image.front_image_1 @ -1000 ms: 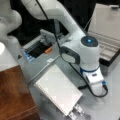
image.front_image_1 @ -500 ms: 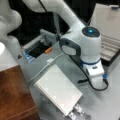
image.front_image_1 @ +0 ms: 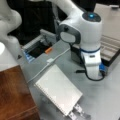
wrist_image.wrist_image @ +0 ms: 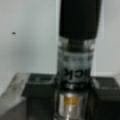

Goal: Open the box. Pick up the pen. Place the pen in the box. Pick up the book. Place the book on the shelf.

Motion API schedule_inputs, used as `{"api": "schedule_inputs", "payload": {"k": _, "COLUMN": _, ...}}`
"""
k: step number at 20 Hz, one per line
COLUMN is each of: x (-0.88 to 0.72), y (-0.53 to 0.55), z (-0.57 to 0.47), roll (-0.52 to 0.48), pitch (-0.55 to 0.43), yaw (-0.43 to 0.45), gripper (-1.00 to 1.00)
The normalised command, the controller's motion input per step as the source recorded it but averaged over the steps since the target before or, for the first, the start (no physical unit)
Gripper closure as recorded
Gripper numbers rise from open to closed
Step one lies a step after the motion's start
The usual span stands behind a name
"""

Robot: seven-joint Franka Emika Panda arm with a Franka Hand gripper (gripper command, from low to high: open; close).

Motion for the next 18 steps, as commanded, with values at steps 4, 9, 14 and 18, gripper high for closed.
{"api": "schedule_inputs", "payload": {"k": 4, "x": -0.38, "y": 0.33, "z": 0.14, "roll": -0.285, "pitch": -0.012, "yaw": -0.231, "gripper": 1.0}}
{"api": "schedule_inputs", "payload": {"k": 9, "x": -0.38, "y": 0.27, "z": 0.12, "roll": -0.165, "pitch": -0.01, "yaw": -0.27, "gripper": 1.0}}
{"api": "schedule_inputs", "payload": {"k": 14, "x": -0.31, "y": 0.23, "z": 0.07, "roll": -0.066, "pitch": -0.033, "yaw": -0.323, "gripper": 1.0}}
{"api": "schedule_inputs", "payload": {"k": 18, "x": -0.2, "y": 0.26, "z": 0.0, "roll": 0.083, "pitch": -0.041, "yaw": -0.415, "gripper": 1.0}}
